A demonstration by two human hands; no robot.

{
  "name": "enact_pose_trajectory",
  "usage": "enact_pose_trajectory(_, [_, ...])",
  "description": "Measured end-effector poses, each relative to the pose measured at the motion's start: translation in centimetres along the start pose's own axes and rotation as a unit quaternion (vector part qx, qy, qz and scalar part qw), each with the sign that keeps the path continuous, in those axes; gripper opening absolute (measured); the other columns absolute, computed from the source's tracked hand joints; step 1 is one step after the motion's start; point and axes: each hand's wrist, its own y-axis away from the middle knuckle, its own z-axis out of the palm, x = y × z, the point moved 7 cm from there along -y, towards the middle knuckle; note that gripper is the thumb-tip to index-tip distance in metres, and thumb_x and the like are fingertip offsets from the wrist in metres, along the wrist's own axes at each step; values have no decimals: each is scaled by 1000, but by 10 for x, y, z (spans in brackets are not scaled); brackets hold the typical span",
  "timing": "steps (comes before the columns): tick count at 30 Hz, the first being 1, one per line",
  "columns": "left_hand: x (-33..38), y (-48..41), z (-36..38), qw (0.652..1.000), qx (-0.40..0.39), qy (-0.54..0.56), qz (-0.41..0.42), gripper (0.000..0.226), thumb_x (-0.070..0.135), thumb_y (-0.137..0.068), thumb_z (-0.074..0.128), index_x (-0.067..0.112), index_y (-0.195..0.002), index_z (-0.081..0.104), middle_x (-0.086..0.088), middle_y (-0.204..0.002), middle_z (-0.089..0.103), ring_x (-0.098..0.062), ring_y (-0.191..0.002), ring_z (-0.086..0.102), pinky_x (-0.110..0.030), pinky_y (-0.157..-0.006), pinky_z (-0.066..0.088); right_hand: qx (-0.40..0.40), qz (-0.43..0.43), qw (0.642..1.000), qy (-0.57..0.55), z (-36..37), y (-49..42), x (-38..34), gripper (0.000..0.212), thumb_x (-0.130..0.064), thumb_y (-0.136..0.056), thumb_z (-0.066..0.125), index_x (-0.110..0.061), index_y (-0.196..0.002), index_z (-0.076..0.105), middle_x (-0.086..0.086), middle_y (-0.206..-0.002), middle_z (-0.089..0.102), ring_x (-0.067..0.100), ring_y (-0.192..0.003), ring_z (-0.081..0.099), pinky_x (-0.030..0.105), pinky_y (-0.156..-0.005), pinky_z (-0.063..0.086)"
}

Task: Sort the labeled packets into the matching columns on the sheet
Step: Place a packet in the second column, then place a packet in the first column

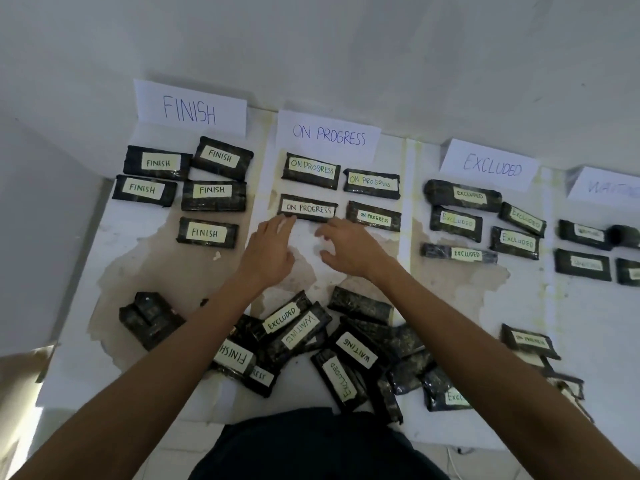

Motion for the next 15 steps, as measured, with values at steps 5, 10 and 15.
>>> enact_pose_trajectory(5, [18, 40, 26, 997, -25, 71, 0, 58, 13, -85, 49, 10, -141, 34, -15, -143, 38, -34, -130, 33, -46, -107, 33, -121, 62, 989, 55, 43, 74, 8, 63, -40, -79, 66, -21, -134, 42, 8, -125, 48, 29, -113, 48, 41, -93, 41])
enact_pose_trajectory(10, [37, 61, 44, 995, -38, 97, 0, 55, 15, -87, 50, 12, -140, 37, -12, -140, 41, -32, -128, 34, -43, -106, 34, -90, 80, 991, 58, 57, 97, 13, 57, -31, -81, 66, -18, -133, 45, 10, -127, 49, 30, -114, 48, 40, -91, 42])
enact_pose_trajectory(15, [58, 70, 45, 991, -38, 128, -6, 53, 14, -87, 52, 13, -138, 39, -12, -137, 43, -30, -127, 34, -39, -107, 32, -60, 80, 992, 79, 50, 99, 14, 54, -35, -76, 67, -16, -124, 53, 10, -117, 55, 30, -105, 53, 39, -86, 44])
